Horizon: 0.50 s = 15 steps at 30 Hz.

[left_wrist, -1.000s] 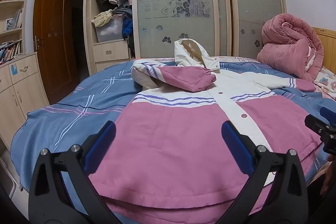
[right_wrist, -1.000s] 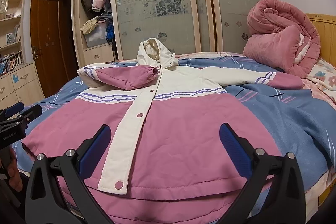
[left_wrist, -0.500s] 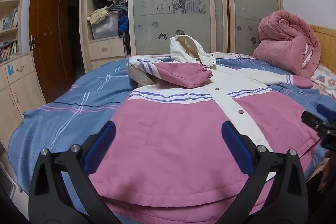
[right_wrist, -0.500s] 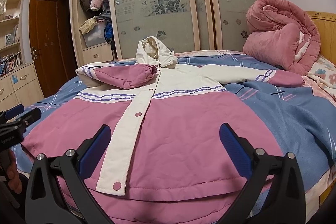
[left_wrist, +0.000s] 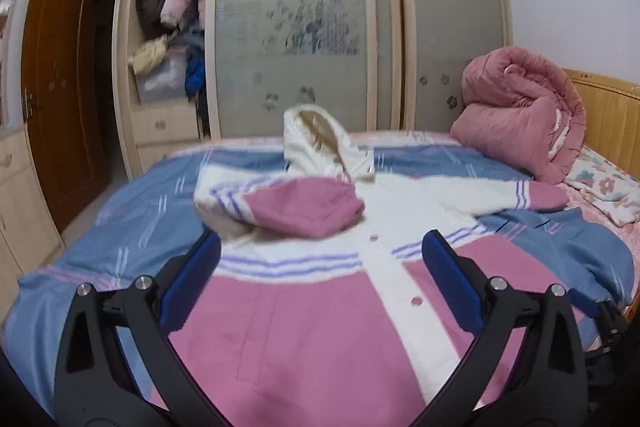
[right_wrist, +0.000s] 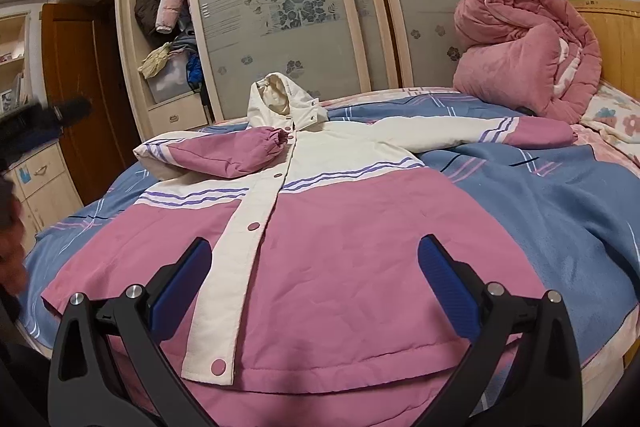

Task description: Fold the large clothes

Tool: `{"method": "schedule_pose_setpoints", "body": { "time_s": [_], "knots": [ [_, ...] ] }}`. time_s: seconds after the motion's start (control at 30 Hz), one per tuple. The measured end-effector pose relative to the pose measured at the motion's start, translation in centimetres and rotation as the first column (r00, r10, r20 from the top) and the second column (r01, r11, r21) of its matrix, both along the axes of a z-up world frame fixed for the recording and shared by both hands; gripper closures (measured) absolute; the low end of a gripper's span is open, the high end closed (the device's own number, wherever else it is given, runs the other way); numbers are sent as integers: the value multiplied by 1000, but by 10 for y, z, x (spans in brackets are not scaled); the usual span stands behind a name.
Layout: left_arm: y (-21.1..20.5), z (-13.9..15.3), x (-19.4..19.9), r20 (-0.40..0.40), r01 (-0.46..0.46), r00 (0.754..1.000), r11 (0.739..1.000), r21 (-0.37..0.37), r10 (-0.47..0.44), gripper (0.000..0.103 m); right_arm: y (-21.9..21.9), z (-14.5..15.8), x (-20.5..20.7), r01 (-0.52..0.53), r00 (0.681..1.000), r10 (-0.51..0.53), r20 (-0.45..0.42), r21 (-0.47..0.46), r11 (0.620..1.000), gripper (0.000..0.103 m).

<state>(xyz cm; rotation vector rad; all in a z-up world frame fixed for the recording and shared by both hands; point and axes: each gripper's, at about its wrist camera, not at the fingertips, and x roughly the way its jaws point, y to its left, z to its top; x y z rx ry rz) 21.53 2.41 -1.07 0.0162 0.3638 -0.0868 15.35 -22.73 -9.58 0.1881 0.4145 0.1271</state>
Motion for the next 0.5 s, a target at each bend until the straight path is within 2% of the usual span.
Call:
{"method": "schedule_pose_setpoints", "body": {
  "time_s": [0.13,0.2,0.23,0.3,0.4,0.43,0.5],
  "knots": [
    [17,-46,-9,-28,-28,999,996,-90,25,2,6,2,-3,18,1000,-17,18,-40,999,1],
    [14,-50,2,-106,-23,994,996,-81,14,2,8,5,4,0,1000,0,-13,-22,1000,1],
    [14,-46,4,-102,-3,995,996,-91,-7,2,9,8,10,-12,999,12,-42,0,1000,1],
    [19,-37,0,-49,-5,999,994,-105,0,2,15,20,37,-76,987,86,-132,82,994,1],
    [22,-38,3,-36,-10,999,994,-110,6,2,25,41,83,-130,962,173,-212,205,970,1],
    [23,-39,9,-46,-9,999,993,-115,3,2,25,46,108,-144,949,214,-230,286,947,1],
    [26,-40,16,-59,-18,998,993,-116,11,2,27,50,144,-141,932,255,-258,388,911,1]
  ]
}}
